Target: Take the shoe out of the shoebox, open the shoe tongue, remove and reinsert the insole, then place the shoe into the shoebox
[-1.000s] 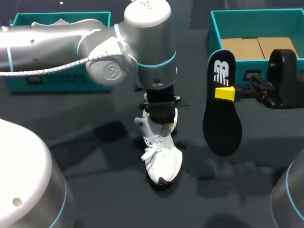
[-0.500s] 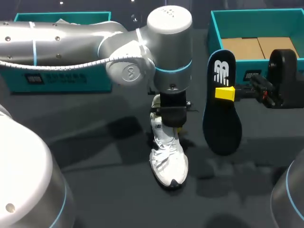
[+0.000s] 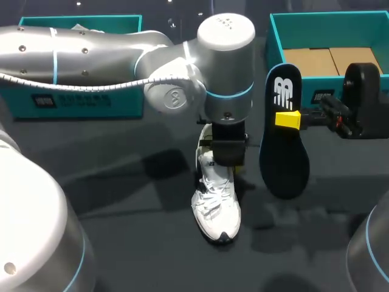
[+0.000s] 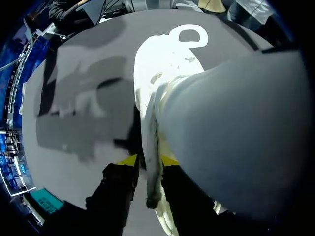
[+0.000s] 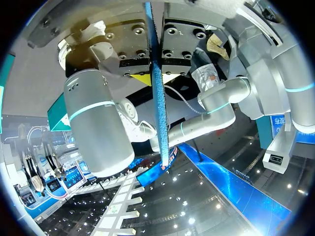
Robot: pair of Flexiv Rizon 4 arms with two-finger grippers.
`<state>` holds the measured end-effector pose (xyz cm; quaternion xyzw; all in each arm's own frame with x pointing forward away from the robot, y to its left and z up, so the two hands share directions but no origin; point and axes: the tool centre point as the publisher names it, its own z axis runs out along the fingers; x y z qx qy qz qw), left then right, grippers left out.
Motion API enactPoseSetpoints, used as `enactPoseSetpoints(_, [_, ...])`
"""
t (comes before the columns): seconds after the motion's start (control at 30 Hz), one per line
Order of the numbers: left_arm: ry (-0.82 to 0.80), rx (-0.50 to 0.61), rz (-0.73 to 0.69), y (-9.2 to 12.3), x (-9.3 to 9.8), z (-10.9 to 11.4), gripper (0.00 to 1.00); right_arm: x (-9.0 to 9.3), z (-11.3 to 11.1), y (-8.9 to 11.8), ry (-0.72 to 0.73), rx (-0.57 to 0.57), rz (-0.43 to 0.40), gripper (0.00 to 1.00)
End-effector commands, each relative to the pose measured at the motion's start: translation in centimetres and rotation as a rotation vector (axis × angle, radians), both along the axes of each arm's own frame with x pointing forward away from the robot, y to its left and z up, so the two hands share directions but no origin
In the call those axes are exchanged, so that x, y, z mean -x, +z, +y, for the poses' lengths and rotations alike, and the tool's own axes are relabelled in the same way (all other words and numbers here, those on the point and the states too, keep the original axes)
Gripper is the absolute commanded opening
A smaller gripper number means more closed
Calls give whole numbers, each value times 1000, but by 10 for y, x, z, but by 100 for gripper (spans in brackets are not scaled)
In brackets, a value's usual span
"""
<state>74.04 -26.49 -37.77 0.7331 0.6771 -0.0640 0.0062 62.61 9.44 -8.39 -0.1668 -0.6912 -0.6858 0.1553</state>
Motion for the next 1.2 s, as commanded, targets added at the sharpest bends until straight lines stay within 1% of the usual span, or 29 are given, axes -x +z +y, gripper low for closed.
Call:
enactPoseSetpoints(0.03, [11,37,-8,9,-1,5,63,0,1,0,-1,1,1,0])
enactPoseSetpoints(0.07, [14,58,-13,15,-2,6,73,0,1,0,-1,1,1,0])
enactPoseSetpoints(0.13, [22,87,-25,24,-4,7,82,0,1,0,-1,1,1,0])
enactPoseSetpoints(0.17, [26,117,-40,34,-5,8,91,0,1,0,-1,1,1,0])
enactPoseSetpoints(0.2, [29,142,-53,42,-7,10,96,0,1,0,-1,1,1,0])
enactPoseSetpoints(0.23, [32,164,-63,48,-8,11,100,0,1,0,-1,1,1,0])
enactPoseSetpoints(0.3, [48,284,-89,74,-14,17,100,0,1,0,-1,1,1,0])
enactPoseSetpoints(0.37, [83,481,-80,97,-19,24,100,0,1,0,-1,1,1,0])
enactPoseSetpoints(0.4, [94,550,-79,103,-21,26,100,0,1,0,-1,1,1,0])
enactPoseSetpoints(0.43, [151,676,-66,116,-24,32,100,0,1,0,-1,1,1,0])
enactPoseSetpoints(0.9, [151,676,-66,116,-24,32,100,0,1,0,-1,1,1,0])
enactPoseSetpoints(0.93, [134,724,-48,119,-26,31,100,0,1,0,-1,1,1,0])
enactPoseSetpoints(0.97, [137,753,-65,124,-28,30,100,0,1,0,-1,1,1,0])
enactPoseSetpoints(1.07, [96,889,-92,143,-34,26,100,0,1,0,-1,1,1,0])
enactPoseSetpoints(1.1, [72,948,-112,151,-36,25,100,0,1,0,-1,1,1,0])
enactPoseSetpoints(1.13, [80,975,-125,160,-38,23,100,0,1,0,-1,1,1,0])
enactPoseSetpoints(1.2, [53,1063,-151,178,-41,19,100,0,1,0,-1,1,1,0])
